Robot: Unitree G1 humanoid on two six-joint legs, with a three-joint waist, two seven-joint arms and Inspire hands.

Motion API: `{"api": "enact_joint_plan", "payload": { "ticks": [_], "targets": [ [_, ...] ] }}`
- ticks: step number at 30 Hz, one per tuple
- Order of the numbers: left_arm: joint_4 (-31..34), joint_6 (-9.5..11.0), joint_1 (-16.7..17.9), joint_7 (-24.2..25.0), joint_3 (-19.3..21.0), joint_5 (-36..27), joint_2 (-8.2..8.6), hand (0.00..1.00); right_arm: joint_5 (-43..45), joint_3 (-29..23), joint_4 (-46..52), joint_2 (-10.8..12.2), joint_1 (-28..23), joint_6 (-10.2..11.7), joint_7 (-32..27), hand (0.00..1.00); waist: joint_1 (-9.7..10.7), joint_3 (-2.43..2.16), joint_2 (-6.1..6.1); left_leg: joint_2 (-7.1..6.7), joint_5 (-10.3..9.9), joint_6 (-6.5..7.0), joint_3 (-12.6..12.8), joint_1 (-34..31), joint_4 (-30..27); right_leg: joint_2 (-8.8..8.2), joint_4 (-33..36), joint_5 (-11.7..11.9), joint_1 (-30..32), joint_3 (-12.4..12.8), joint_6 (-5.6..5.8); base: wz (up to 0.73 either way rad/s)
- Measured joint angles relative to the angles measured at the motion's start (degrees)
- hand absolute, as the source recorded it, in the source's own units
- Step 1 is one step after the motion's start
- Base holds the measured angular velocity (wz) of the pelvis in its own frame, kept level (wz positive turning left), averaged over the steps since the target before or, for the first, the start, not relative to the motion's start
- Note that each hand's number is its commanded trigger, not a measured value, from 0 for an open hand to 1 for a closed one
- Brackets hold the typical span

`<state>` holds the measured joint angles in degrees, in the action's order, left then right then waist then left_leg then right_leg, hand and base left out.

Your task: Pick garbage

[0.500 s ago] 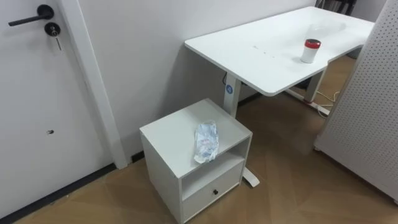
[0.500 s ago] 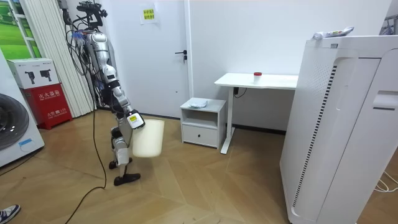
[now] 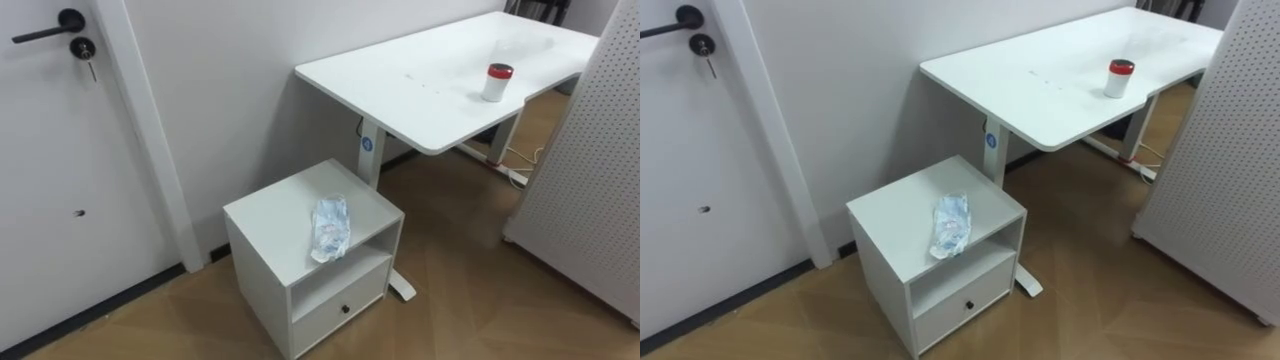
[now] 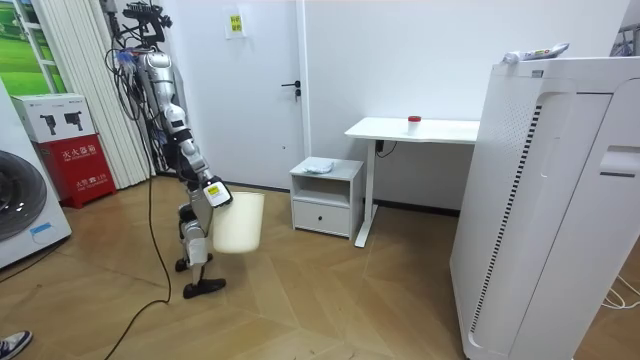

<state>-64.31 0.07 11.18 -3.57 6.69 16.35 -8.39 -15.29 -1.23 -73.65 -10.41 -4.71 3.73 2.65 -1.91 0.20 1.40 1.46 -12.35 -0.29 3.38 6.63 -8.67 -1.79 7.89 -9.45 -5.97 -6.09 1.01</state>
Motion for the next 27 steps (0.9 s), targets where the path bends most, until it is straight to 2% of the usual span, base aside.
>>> {"api": "enact_joint_plan", "payload": {
  "ticks": [13,16,18,20,21,22,23,24,25,26,27],
  "targets": [
    [-0.62,-0.27,1.74,0.26,0.18,0.08,-0.01,0.0,-0.17,-0.03,0.15,-0.03,-0.41,-0.07,0.2,1.0,0.28,-0.17,0.21,0.21,-0.5,-0.08,-0.38,-1.13,-1.64,0.02,1.35,-0.44,0.48,-0.54,-0.14,0.01],
    [-2.83,-0.61,1.29,0.34,0.96,0.93,-0.27,0.0,0.13,-0.17,0.1,-0.18,-0.25,-0.2,1.11,1.0,0.17,0.03,0.1,1.14,-3.09,-0.61,-0.28,-3.14,-7.2,0.37,6.0,-2.92,2.56,-0.53,-0.79,-0.03],
    [-3.65,-1.52,1.06,0.43,1.45,1.23,-0.43,0.0,0.13,-0.18,0.41,-0.56,0.03,-0.61,1.82,1.0,0.15,0.06,0.04,2.23,-6.01,-1.23,-0.31,-5.52,-13.5,0.79,12.13,-6.13,5.27,-0.56,-1.56,-0.04],
    [-4.24,-2.32,0.92,0.7,1.39,1.14,-0.5,0.0,0.01,-0.62,0.84,-0.57,0.21,-1.37,2.12,1.0,0.37,0.26,0.37,2.97,-7.43,-1.92,-0.31,-6.51,-16.57,1.06,15.05,-8.38,6.29,-0.79,-2.17,0.04],
    [-4.24,-2.71,1.02,0.79,0.99,1.1,-0.46,0.0,-0.18,-0.63,0.91,-0.57,0.38,-1.37,2.12,1.0,0.58,0.22,0.35,3.27,-7.66,-2.27,-0.25,-7.47,-18.67,1.08,16.42,-9.81,6.66,-1.19,-2.64,0.15],
    [-4.22,-2.76,1.11,0.8,0.82,1.1,-0.45,0.0,-0.18,-0.64,0.92,-0.61,0.59,-1.37,2.11,1.0,0.68,0.31,0.68,3.32,-7.63,-2.28,-0.17,-8.2,-19.77,1.03,16.93,-10.26,6.9,-0.96,-2.76,0.32],
    [-4.18,-2.82,1.07,0.79,0.55,1.1,-0.42,0.0,-0.19,-0.8,0.87,-0.71,0.5,-1.36,1.93,1.0,1.48,0.06,0.14,3.88,-7.31,-2.71,0.73,-10.02,-22.71,1.17,17.45,-10.7,7.09,-1.2,-3.13,0.37],
    [-4.12,-3.07,1.1,0.72,0.49,1.16,-0.52,0.0,-0.61,-0.88,0.75,-0.73,0.39,-1.37,1.77,1.0,1.75,0.27,0.86,4.01,-6.08,-2.54,1.37,-12.1,-26.6,0.93,18.15,-11.12,7.31,-1.11,-3.66,0.33],
    [-4.12,-3.38,1.14,0.66,0.41,1.18,-0.51,0.0,-0.82,-0.85,0.81,-0.81,0.53,-1.35,1.74,1.0,1.69,0.3,0.93,3.97,-5.05,-1.85,1.34,-13.74,-29.41,1.02,18.15,-11.24,7.08,-0.38,-3.91,0.17],
    [-4.14,-3.58,1.63,0.53,-0.17,1.22,-0.38,0.0,-1.52,-0.72,0.88,-1.0,0.58,-1.37,1.63,1.0,1.46,0.13,1.32,2.63,-5.04,-0.78,1.22,-16.66,-31.5,1.15,18.05,-11.59,6.19,2.08,-4.55,0.27],
    [-4.1,-3.78,1.75,0.62,-1.3,1.19,-0.35,0.0,-2.6,-0.69,0.73,-1.21,0.02,-1.36,1.38,1.0,1.81,0.06,2.1,-0.39,-5.04,-0.14,1.31,-19.14,-27.75,0.76,17.66,-12.0,5.78,4.22,-4.79,0.27]
  ]
}}
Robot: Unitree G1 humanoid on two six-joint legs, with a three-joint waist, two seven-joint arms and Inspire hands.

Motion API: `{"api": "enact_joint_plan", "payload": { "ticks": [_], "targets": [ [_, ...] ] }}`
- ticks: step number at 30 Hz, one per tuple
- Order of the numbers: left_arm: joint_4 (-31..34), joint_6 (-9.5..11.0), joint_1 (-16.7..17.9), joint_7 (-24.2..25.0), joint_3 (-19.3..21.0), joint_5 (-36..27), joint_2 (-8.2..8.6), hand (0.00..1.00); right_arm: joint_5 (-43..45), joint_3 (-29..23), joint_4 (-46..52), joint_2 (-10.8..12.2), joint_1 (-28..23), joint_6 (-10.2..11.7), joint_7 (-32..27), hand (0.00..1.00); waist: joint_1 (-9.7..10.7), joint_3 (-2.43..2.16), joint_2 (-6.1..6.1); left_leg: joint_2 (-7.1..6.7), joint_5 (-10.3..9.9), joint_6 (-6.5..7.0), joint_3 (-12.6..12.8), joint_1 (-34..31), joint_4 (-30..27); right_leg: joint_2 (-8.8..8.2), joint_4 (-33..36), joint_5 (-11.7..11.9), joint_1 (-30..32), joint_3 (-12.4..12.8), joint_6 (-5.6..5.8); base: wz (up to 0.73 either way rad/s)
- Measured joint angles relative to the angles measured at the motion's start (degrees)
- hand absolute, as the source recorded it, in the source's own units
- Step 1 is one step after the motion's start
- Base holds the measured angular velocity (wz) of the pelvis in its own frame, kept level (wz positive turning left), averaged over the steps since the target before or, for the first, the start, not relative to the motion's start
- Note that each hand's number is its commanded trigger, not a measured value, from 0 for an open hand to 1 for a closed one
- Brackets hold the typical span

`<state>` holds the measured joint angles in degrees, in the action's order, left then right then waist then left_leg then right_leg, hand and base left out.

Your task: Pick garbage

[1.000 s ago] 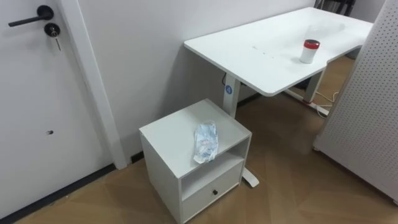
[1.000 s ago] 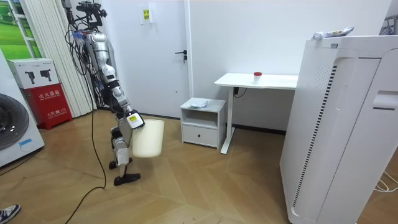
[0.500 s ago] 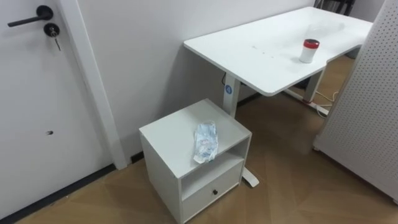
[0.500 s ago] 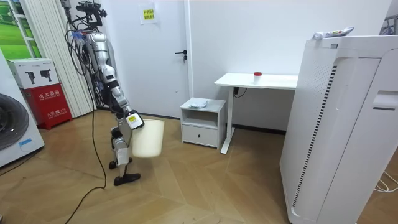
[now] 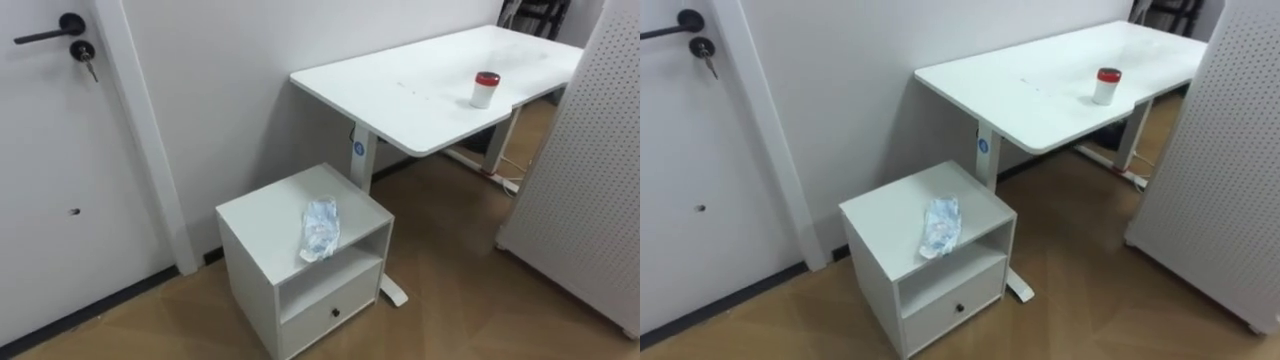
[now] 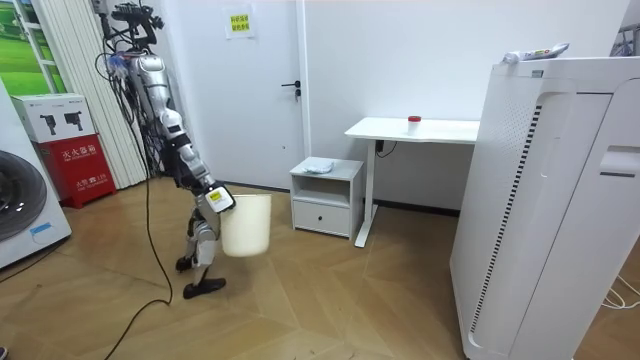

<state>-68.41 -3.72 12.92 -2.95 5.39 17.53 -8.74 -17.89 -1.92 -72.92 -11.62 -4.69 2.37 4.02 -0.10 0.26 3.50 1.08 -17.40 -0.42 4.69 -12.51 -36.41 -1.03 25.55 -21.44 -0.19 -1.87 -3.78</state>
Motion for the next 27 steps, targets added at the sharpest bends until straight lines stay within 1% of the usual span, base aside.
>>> {"api": "enact_joint_plan", "payload": {
  "ticks": [1,2,3,4,5,6,7,8,9,10,11,12,13,14,15,16,17,18,19,20,21,22,23,24,25,26,27],
  "targets": [
    [0.3,0.06,0.1,0.12,-1.07,0.08,0.05,0.0,-0.58,0.05,-0.22,-0.34,-0.51,-0.41,-0.27,1.0,-0.88,-0.14,0.45,-2.54,1.35,-0.23,0.8,-2.34,5.85,-0.38,-0.29,-0.44,-0.23,1.95,0.17,0.16],
    [0.27,0.07,0.21,0.21,-1.06,0.1,0.14,0.0,-0.61,0.05,-0.24,-0.5,-0.61,-0.77,-0.37,1.0,-1.54,-0.15,0.42,-3.37,2.88,-0.21,1.26,-3.23,9.31,-0.36,-0.77,-0.43,-0.65,2.9,0.13,-0.27],
    [0.26,0.09,0.74,0.28,-0.83,0.11,0.18,0.0,-0.56,0.12,-0.18,-0.67,-0.6,-1.19,-0.71,1.0,-2.57,-0.03,-0.06,-4.08,6.34,-0.15,1.45,-4.68,15.71,-0.32,-1.6,-0.42,-1.5,4.18,-0.07,-0.43],
    [0.25,0.06,1.03,0.28,-0.42,0.11,0.18,0.0,-0.38,0.14,-0.1,-0.71,-0.68,-1.18,-0.8,1.0,-2.98,-0.03,-0.3,-3.84,7.76,-0.13,1.44,-5.3,18.25,-0.26,-1.95,-0.58,-2.03,4.35,-0.19,-0.66],
    [0.26,0.05,1.62,0.24,1.34,0.06,0.12,0.0,0.25,0.5,0.15,-0.72,-1.1,-1.26,-0.84,1.0,-3.69,-0.07,-0.35,-3.23,10.55,0.16,1.18,-6.26,21.81,-0.26,-1.94,-1.58,-2.97,5.34,-0.16,-0.66],
    [0.27,0.05,2.21,0.11,1.87,0.01,-0.02,0.0,0.28,0.83,0.89,-0.74,-1.77,-1.55,-0.89,1.0,-3.78,-0.09,-0.32,-2.72,14.46,0.29,1.58,-6.39,22.43,-0.57,-1.91,-3.0,-4.09,6.63,0.24,-0.61],
    [0.27,0.11,2.34,0.09,1.87,0.01,-0.02,0.0,0.28,0.83,1.66,-0.78,-2.33,-1.81,-0.94,1.0,-3.68,-0.28,-0.02,-2.95,16.37,0.67,2.17,-6.11,22.09,-1.03,-1.94,-3.73,-4.55,7.03,0.59,-0.51],
    [0.32,0.83,2.23,0.0,1.72,-0.05,0.05,0.0,0.23,0.83,2.67,-0.84,-2.99,-1.93,-1.07,1.0,-3.54,-0.46,0.7,-3.1,18.11,2.21,4.11,-5.96,20.46,-2.06,-2.07,-4.58,-5.16,7.88,1.77,-0.54],
    [0.32,1.72,2.15,-0.14,1.6,-0.18,0.15,0.0,0.24,1.12,3.25,-0.87,-3.18,-2.14,-1.56,1.0,-3.6,-0.67,1.46,-3.45,17.15,3.67,5.53,-6.28,17.34,-3.46,-2.58,-5.25,-5.98,6.93,3.06,-0.56],
    [0.3,1.92,2.05,-0.17,1.56,-0.37,0.15,0.0,0.24,1.33,3.44,-0.84,-3.25,-2.14,-1.69,1.0,-3.53,-0.46,1.47,-3.89,16.36,4.61,5.58,-6.56,15.51,-4.3,-3.19,-5.43,-6.7,6.07,3.7,-0.51],
    [0.26,2.51,1.28,-0.36,1.51,-0.55,0.03,0.0,0.29,1.99,4.07,-0.76,-3.39,-2.2,-1.97,1.0,-3.48,-0.23,2.06,-4.25,13.26,5.46,6.36,-6.92,11.75,-5.46,-4.05,-5.6,-8.24,5.21,4.54,-0.32],
    [0.26,3.31,0.22,-0.38,1.24,-0.81,0.03,0.0,0.3,1.99,4.18,-0.77,-3.22,-2.11,-2.28,1.0,-3.32,-0.17,2.16,-4.5,10.1,5.65,6.5,-7.2,8.39,-6.32,-3.65,-5.58,-9.33,4.61,4.57,-0.25],
    [0.32,3.77,-0.29,-0.38,1.23,-0.85,0.03,0.0,0.31,1.91,4.15,-0.77,-3.35,-2.12,-2.59,1.0,-3.35,-0.3,2.33,-4.58,8.72,6.0,6.85,-7.14,7.12,-6.78,-2.66,-5.58,-9.66,4.38,4.63,-0.13],
    [0.4,4.6,-1.21,-0.42,1.23,-0.88,0.02,0.0,0.61,1.88,4.13,-0.78,-3.44,-2.23,-2.99,1.0,-3.32,-0.33,2.31,-4.94,6.36,6.47,7.36,-6.59,5.42,-7.64,0.45,-5.6,-9.58,3.65,5.22,-0.11],
    [0.64,5.22,-1.84,-0.47,1.23,-1.04,-0.01,0.0,0.6,1.84,4.35,-0.78,-3.33,-2.43,-3.51,1.0,-3.49,-0.35,2.27,-5.26,4.41,6.95,8.01,-5.54,4.52,-8.66,6.8,-4.93,-7.75,2.92,7.0,-0.11],
    [0.65,5.49,-2.19,-0.59,1.19,-1.21,-0.07,0.0,0.48,1.83,4.6,-0.79,-3.27,-2.43,-3.86,1.0,-3.49,-0.34,2.29,-5.62,3.68,7.22,8.14,-4.79,4.45,-9.26,10.53,-4.11,-6.62,2.64,8.38,-0.05],
    [0.88,5.66,-2.93,-1.04,1.14,-1.3,-0.25,0.0,0.37,1.84,5.3,-0.8,-3.27,-2.32,-4.64,1.0,-3.3,-0.22,2.45,-6.16,2.46,7.78,8.5,-3.26,4.38,-10.48,17.45,-1.06,-4.09,1.6,9.25,-0.05],
    [1.34,5.74,-3.99,-2.08,0.84,-2.03,-0.43,0.0,0.37,1.88,5.82,-0.81,-2.85,-2.06,-5.2,1.0,-3.38,-0.11,2.0,-6.39,1.28,8.01,8.6,-1.81,4.52,-11.15,23.49,3.32,-1.51,1.24,8.91,-0.03],
    [1.53,5.84,-4.23,-2.7,0.37,-2.2,-0.6,0.0,0.43,1.9,5.91,-0.76,-2.53,-1.77,-5.37,1.0,-3.38,-0.13,2.02,-6.39,0.77,8.15,8.53,-1.09,4.71,-11.38,25.93,5.98,-0.44,0.89,8.74,-0.09],
    [1.53,6.29,-5.14,-3.83,-0.16,-2.16,-0.99,0.0,0.71,1.83,5.96,-0.7,-1.91,-1.16,-5.41,1.0,-3.23,-0.24,0.7,-6.26,-0.12,8.34,8.13,0.24,5.14,-11.89,30.56,11.14,2.12,-0.16,7.99,-0.09],
    [1.73,6.56,-5.79,-5.26,-0.32,-2.21,-1.16,0.0,0.71,1.98,6.25,-0.51,-0.91,-0.81,-5.33,1.0,-3.48,-0.14,0.34,-5.91,-0.75,8.39,7.92,1.34,5.87,-12.27,34.32,11.72,5.16,-1.38,7.67,-0.1],
    [2.07,6.69,-5.83,-6.0,-0.61,-2.23,-1.23,0.0,0.69,2.24,6.41,-0.49,-0.53,-0.62,-5.13,1.0,-3.54,-0.04,0.16,-5.7,-0.83,8.34,7.76,2.03,6.56,-12.39,35.63,10.58,6.83,-2.04,7.38,-0.07],
    [3.31,7.1,-6.35,-7.08,-1.27,-2.3,-1.23,0.0,0.56,2.63,6.87,-0.52,-0.05,-0.3,-4.76,1.0,-3.51,0.06,-0.55,-4.95,-0.94,8.26,7.66,3.38,7.83,-11.94,36.19,7.82,10.19,-3.78,6.82,-0.05],
    [4.83,7.79,-6.38,-7.87,-1.69,-2.84,-1.06,0.0,0.56,3.07,7.73,-0.36,0.62,0.13,-4.75,1.0,-3.54,0.19,-1.51,-3.69,-1.17,7.92,7.43,4.22,8.7,-10.74,33.56,5.39,13.32,-5.64,6.54,-0.06],
    [5.93,8.49,-6.67,-8.18,-2.15,-5.1,-1.12,0.0,0.59,3.62,8.27,-0.16,1.25,0.47,-4.64,1.0,-3.54,0.37,-2.0,-2.66,-1.16,7.52,7.35,5.06,9.81,-9.3,27.58,4.18,15.54,-6.23,6.31,-0.1],
    [6.53,8.8,-6.7,-8.21,-2.21,-6.32,-1.11,0.0,0.62,4.01,8.27,0.04,1.57,0.82,-4.55,1.0,-3.48,0.38,-1.92,-2.48,-1.04,7.29,7.36,5.48,10.66,-8.85,23.72,4.12,16.0,-6.28,6.23,0.0],
    [7.73,9.15,-7.01,-8.49,-2.26,-7.29,-0.89,0.0,0.71,4.41,8.75,0.42,1.75,1.61,-4.44,1.0,-3.12,0.5,-1.96,-2.16,-0.94,6.94,7.0,6.4,11.55,-8.25,14.27,4.33,16.12,-6.83,6.04,0.09]
  ]
}}
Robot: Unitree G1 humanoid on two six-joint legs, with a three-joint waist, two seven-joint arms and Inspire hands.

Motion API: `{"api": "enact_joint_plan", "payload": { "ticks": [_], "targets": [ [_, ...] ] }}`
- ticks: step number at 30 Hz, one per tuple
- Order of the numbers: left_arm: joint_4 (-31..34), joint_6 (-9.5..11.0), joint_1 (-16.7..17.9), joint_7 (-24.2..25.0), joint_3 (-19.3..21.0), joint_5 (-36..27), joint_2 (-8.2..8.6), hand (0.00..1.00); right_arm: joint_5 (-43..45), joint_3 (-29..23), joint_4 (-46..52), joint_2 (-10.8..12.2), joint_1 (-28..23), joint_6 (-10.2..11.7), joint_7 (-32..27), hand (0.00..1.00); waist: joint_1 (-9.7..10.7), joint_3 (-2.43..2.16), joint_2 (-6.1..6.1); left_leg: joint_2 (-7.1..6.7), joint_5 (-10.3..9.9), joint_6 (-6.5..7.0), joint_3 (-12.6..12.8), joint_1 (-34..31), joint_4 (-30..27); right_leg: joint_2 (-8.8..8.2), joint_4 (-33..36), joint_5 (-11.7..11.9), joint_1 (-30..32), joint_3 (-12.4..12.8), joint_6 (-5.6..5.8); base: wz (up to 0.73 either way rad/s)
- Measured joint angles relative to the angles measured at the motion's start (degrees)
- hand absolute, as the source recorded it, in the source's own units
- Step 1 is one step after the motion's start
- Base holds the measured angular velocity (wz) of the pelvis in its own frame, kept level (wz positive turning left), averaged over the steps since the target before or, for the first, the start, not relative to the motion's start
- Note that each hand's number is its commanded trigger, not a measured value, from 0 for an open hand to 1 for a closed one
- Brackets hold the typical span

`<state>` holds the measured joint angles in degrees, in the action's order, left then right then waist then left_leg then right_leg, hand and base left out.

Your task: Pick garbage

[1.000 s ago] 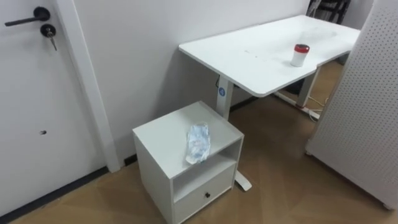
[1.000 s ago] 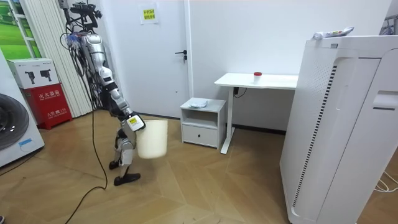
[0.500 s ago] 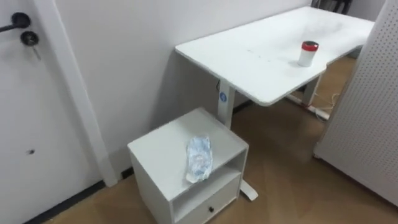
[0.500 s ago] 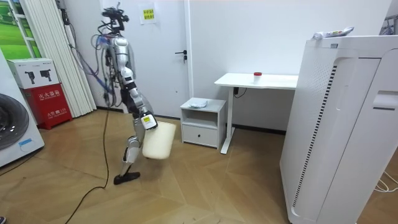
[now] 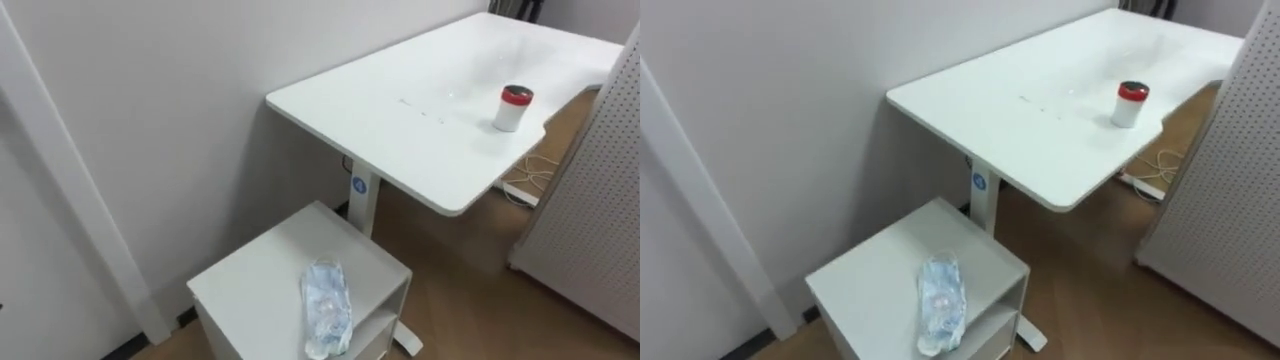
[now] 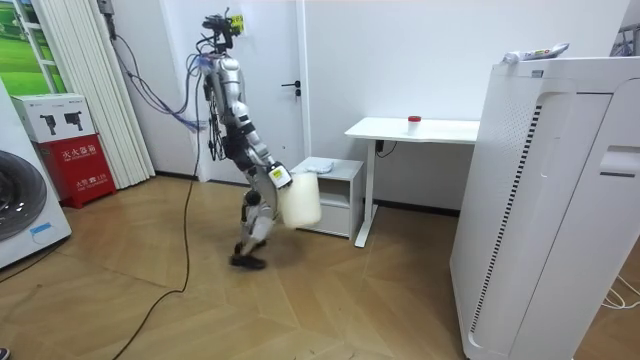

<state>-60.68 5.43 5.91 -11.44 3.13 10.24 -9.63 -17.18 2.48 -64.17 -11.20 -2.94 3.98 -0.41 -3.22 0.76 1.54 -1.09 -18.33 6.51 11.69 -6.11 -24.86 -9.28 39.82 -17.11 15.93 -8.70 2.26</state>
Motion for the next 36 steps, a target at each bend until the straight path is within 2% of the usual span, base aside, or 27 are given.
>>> {"api": "enact_joint_plan", "payload": {
  "ticks": [1,2,3,4,5,6,7,8,9,10,11,12,13,15,16,18,20,22,23,25,27,30,32,36],
  "targets": [
    [0.96,0.07,-0.06,-0.28,-0.13,0.0,0.16,0.0,0.0,0.41,0.09,0.06,-0.08,0.35,0.03,1.0,0.06,-0.02,0.03,0.16,-0.13,-0.25,-0.1,0.41,0.28,0.51,-4.86,0.51,-0.23,0.13,-0.04,0.17],
    [2.36,0.75,-0.33,-0.77,-0.6,-0.01,0.28,0.0,-0.01,1.08,0.13,0.1,-0.26,0.77,0.09,1.0,-0.01,-0.15,0.07,0.39,-0.56,-0.96,-0.46,0.9,0.55,1.72,-11.54,4.71,-0.37,0.35,0.29,0.27],
    [4.03,1.28,-0.47,-1.03,-1.19,0.02,0.51,0.0,0.0,1.39,0.13,0.17,-0.51,1.49,0.12,1.0,0.33,-0.62,0.02,0.79,-0.69,-1.56,-1.43,1.14,0.18,2.73,-12.64,6.89,-0.63,0.61,-0.07,0.21],
    [5.02,1.65,-0.57,-1.1,-1.22,-0.02,0.63,0.0,-0.01,1.63,0.02,0.17,-0.51,1.72,0.16,1.0,0.12,-0.76,-0.05,1.09,-0.6,-1.72,-1.38,1.14,0.26,3.15,-13.3,6.94,-1.05,0.58,-0.18,-0.04],
    [6.55,2.59,-0.81,-2.03,-1.15,0.02,0.68,0.0,0.07,3.19,-0.57,0.12,0.5,2.03,0.09,1.0,-0.52,-0.61,-0.46,1.91,-0.58,-2.06,-1.19,0.8,0.06,4.14,-14.09,7.38,-1.36,0.76,-0.9,-0.21],
    [7.7,3.1,-1.71,-3.07,-1.05,-0.02,0.67,0.0,0.99,4.76,-0.85,0.19,1.57,2.92,0.14,1.0,0.04,-0.26,-0.88,2.74,-0.64,-2.68,-0.92,-0.7,-1.94,4.42,-15.5,7.67,-1.83,0.95,-1.29,-0.13],
    [8.26,3.48,-2.32,-3.57,-1.06,0.0,0.73,0.0,1.27,5.16,-1.26,0.29,1.97,3.44,0.04,1.0,0.49,-0.18,-1.0,3.13,-0.51,-3.02,-0.91,-1.95,-3.76,4.56,-16.01,7.67,-1.97,1.08,-1.29,0.33],
    [9.16,4.84,-4.23,-4.7,-1.1,-0.3,0.98,0.0,1.37,5.22,-2.49,0.68,3.46,4.15,-0.3,1.0,1.19,0.84,-0.17,3.49,-0.48,-4.66,-1.35,-6.07,-8.26,4.47,-16.31,7.69,-1.54,4.38,-1.24,0.71],
    [9.84,6.31,-7.45,-5.89,-1.41,-0.61,1.5,0.0,1.48,4.65,-2.92,0.61,4.27,4.44,-0.37,1.0,1.67,0.63,-0.54,3.58,0.4,-5.24,-3.38,-10.69,-5.04,4.66,-15.2,7.8,0.87,7.66,-0.93,0.76],
    [10.93,6.81,-9.29,-6.53,-1.77,-0.56,1.74,0.0,1.48,4.24,-3.15,0.49,4.69,4.75,-0.33,1.0,1.76,0.48,-0.91,4.33,2.88,-4.04,-3.36,-12.75,-3.34,4.83,-13.85,7.48,2.82,8.12,-0.38,0.36],
    [12.38,8.39,-11.82,-8.52,-2.46,-0.67,1.92,0.0,1.49,4.4,-4.8,0.74,6.33,4.75,-0.22,1.0,0.37,0.87,0.27,4.54,3.32,-3.6,-0.64,-14.65,-4.68,4.31,-11.85,6.54,6.54,8.28,0.98,-0.28],
    [11.79,9.88,-13.61,-10.77,-3.16,-0.68,2.05,0.0,1.51,5.68,-5.04,0.76,8.07,4.78,-0.05,1.0,-0.4,1.0,0.51,4.66,3.31,-3.57,0.68,-15.95,-5.78,4.22,-11.74,6.6,8.07,6.8,0.88,-0.54],
    [11.14,10.47,-14.31,-11.72,-3.44,-0.73,1.96,0.0,1.52,6.46,-4.88,0.76,8.79,4.86,-0.02,1.0,-0.53,1.1,0.38,4.68,3.26,-3.5,0.79,-16.49,-6.36,4.21,-11.6,6.67,8.52,6.26,0.74,-0.64],
    [9.03,11.31,-17.06,-13.64,-5.49,-1.5,2.14,0.0,1.71,8.67,-4.65,0.88,10.99,6.02,0.17,1.0,0.42,1.75,-0.65,4.31,3.04,-3.35,0.65,-17.86,-7.0,3.46,-10.49,7.1,10.45,4.89,0.21,-0.39],
    [8.76,11.35,-17.68,-13.8,-6.07,-1.77,2.16,0.0,1.81,8.91,-4.65,0.96,11.15,6.07,0.16,1.0,0.83,1.78,-0.81,4.22,2.92,-3.21,0.65,-18.18,-6.85,3.37,-10.04,7.1,11.12,4.88,0.2,-0.08],
    [7.52,12.88,-20.05,-14.98,-6.69,-1.92,2.14,0.0,2.24,9.91,-3.69,1.33,11.4,5.96,0.25,1.0,2.05,2.15,-1.07,4.46,2.59,-3.1,0.79,-20.96,-7.95,3.42,-8.38,7.33,14.52,4.69,-0.16,-0.08],
    [6.28,12.89,-21.73,-16.11,-7.31,-3.3,1.95,0.0,2.1,10.12,-2.82,1.35,11.91,5.97,0.42,1.0,3.13,2.36,-1.34,4.68,2.43,-3.15,0.81,-23.38,-9.04,3.44,-6.77,7.52,17.17,4.71,-0.49,-0.15],
    [5.29,12.9,-23.01,-16.96,-8.0,-4.41,1.72,0.0,1.42,10.67,-1.85,1.37,12.51,5.98,0.38,1.0,4.15,2.78,-1.51,4.95,2.18,-3.18,0.93,-25.38,-10.6,3.54,-5.46,7.69,19.53,4.85,-0.78,-0.19],
    [5.14,12.9,-23.85,-17.64,-8.71,-5.22,1.46,0.0,0.75,11.68,-1.01,1.3,13.06,5.98,0.16,1.0,4.48,2.89,-1.47,5.54,1.9,-3.18,1.4,-27.24,-11.89,4.02,-4.5,7.75,21.57,5.53,-0.96,-0.25],
    [3.72,12.91,-25.96,-18.42,-9.1,-5.15,1.05,0.0,0.46,12.5,0.4,1.48,13.77,6.39,0.11,1.0,5.17,3.01,-1.59,6.32,1.76,-3.28,1.5,-30.28,-13.84,4.45,-3.5,8.06,24.4,5.34,-1.53,-0.15],
    [1.6,12.92,-28.4,-19.24,-9.51,-5.8,0.47,0.0,0.76,12.69,0.36,1.97,15.58,7.11,0.4,1.0,7.0,3.24,-1.46,6.38,1.78,-3.34,1.45,-32.69,-15.63,4.43,-1.82,7.89,26.87,5.18,-1.95,0.0],
    [1.01,13.07,-30.59,-20.55,-11.03,-6.09,-0.37,0.0,0.25,14.28,0.84,2.03,16.18,7.4,0.26,1.0,8.15,3.4,-1.33,6.66,1.77,-3.37,1.82,-34.5,-16.35,4.51,-1.03,7.78,29.06,5.51,-2.12,-0.05],
    [1.01,13.38,-31.69,-21.98,-11.84,-6.04,-0.89,0.0,-0.47,14.7,2.54,2.03,15.98,7.45,-0.09,1.0,8.29,3.45,-1.41,7.4,1.75,-3.4,2.14,-35.68,-16.75,4.74,-1.03,8.15,30.23,5.55,-2.35,-0.13],
    [0.99,13.49,-33.29,-24.19,-12.54,-5.59,-1.47,0.0,-0.55,16.14,4.37,2.06,15.96,7.48,-0.25,1.0,9.37,3.68,-1.79,7.58,1.73,-3.54,2.22,-37.06,-17.06,5.13,-1.12,8.33,31.52,5.62,-2.54,-0.04]
  ]
}}
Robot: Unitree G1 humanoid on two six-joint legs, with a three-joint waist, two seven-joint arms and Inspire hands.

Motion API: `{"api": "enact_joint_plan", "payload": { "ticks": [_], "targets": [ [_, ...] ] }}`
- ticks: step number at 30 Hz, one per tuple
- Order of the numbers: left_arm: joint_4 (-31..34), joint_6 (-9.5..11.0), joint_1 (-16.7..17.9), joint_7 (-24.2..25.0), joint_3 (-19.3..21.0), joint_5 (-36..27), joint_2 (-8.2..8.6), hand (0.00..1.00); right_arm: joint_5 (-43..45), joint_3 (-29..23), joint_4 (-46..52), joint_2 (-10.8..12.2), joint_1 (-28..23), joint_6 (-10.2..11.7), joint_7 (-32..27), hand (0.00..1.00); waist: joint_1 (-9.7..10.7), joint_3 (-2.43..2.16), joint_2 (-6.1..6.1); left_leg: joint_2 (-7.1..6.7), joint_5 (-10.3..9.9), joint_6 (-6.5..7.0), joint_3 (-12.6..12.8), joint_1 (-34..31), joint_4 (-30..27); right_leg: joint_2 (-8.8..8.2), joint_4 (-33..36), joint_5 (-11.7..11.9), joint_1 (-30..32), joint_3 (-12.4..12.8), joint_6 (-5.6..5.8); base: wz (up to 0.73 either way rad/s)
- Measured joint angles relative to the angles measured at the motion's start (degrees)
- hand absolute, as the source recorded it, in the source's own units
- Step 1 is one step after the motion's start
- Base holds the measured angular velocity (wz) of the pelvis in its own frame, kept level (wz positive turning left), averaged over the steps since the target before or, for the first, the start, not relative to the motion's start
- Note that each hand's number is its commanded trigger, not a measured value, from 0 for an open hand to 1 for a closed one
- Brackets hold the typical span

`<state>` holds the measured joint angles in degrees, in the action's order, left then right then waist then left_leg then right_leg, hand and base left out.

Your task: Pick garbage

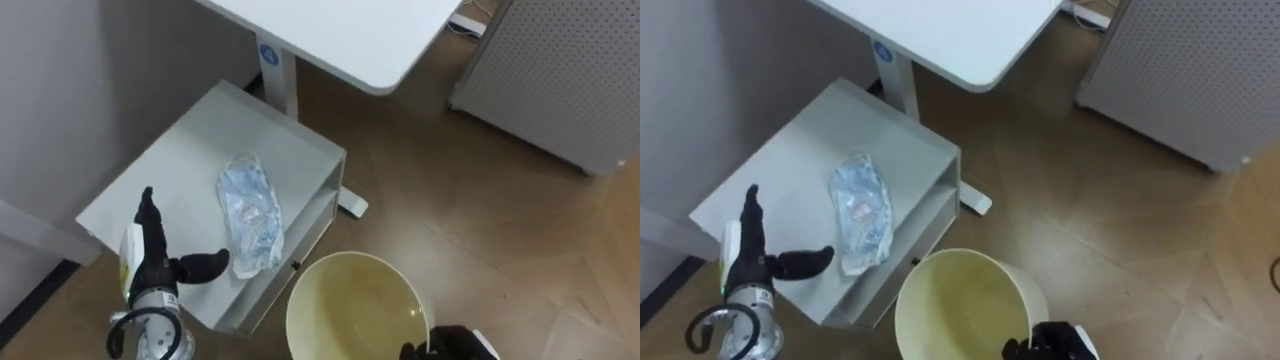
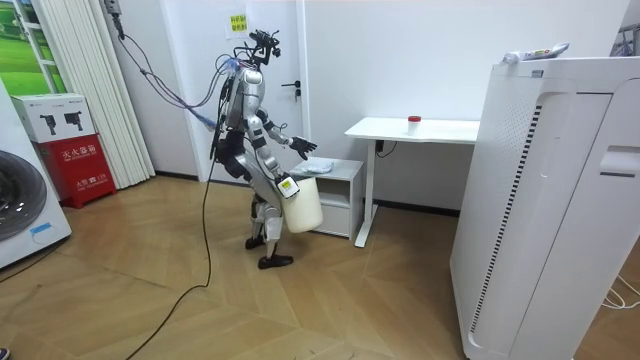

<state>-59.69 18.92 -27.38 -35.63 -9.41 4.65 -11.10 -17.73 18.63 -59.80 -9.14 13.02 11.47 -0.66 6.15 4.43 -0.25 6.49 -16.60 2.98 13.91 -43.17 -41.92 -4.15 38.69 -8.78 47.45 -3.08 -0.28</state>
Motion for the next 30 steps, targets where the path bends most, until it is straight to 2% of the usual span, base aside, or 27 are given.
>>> {"api": "enact_joint_plan", "payload": {
  "ticks": [6,9,13,22,25,30],
  "targets": [
    [-0.23,-0.01,-2.25,-0.91,-3.42,-0.03,-2.09,0.0,-0.08,2.1,1.36,-0.74,0.47,0.05,0.04,1.0,0.31,0.38,-0.63,0.8,-0.54,-0.45,0.26,-1.08,-0.23,0.39,0.05,-0.01,1.26,-0.31,-0.24,-0.04],
    [-0.22,-0.02,-2.75,-1.56,-4.51,0.06,-2.04,0.0,-0.14,3.41,2.07,-1.1,0.48,-0.31,0.02,1.0,0.47,0.48,-0.78,1.01,-0.81,-0.59,0.3,-1.12,-0.63,0.65,0.33,-0.07,1.24,-0.41,-0.34,-0.04],
    [-0.28,-0.03,-2.95,-1.71,-4.89,-0.05,-2.03,0.0,-0.32,5.47,2.44,-1.23,0.47,-0.32,0.0,1.0,1.15,0.59,-0.98,1.95,-1.41,-0.72,0.25,-1.33,-1.05,1.21,0.18,-0.01,1.1,-0.78,-0.45,-0.05],
    [-1.56,-0.04,-7.16,-3.08,-6.55,0.31,-2.4,0.0,-1.0,7.22,3.51,-0.95,0.46,-1.06,0.06,1.0,2.38,0.67,-1.09,1.9,-1.6,-0.65,1.08,-2.61,-1.7,1.34,0.15,0.18,2.79,-0.22,-0.69,-0.06],
    [-2.57,-0.11,-7.17,-3.05,-6.68,3.83,-2.68,0.0,-0.99,7.33,3.53,-0.56,0.47,-1.13,0.29,1.0,3.14,0.7,-1.05,1.84,-1.6,-0.65,1.09,-2.63,-1.56,1.3,0.11,0.18,2.83,-0.15,-0.68,0.0],
    [-3.54,-0.37,-7.21,-2.98,-10.31,11.53,-3.72,0.0,-1.27,7.68,3.61,-0.47,1.05,-1.56,1.08,1.0,4.03,1.03,-0.59,1.82,-1.65,-0.59,1.34,-2.75,-1.37,1.25,0.03,0.16,3.13,-0.1,-0.65,0.0]
  ]
}}
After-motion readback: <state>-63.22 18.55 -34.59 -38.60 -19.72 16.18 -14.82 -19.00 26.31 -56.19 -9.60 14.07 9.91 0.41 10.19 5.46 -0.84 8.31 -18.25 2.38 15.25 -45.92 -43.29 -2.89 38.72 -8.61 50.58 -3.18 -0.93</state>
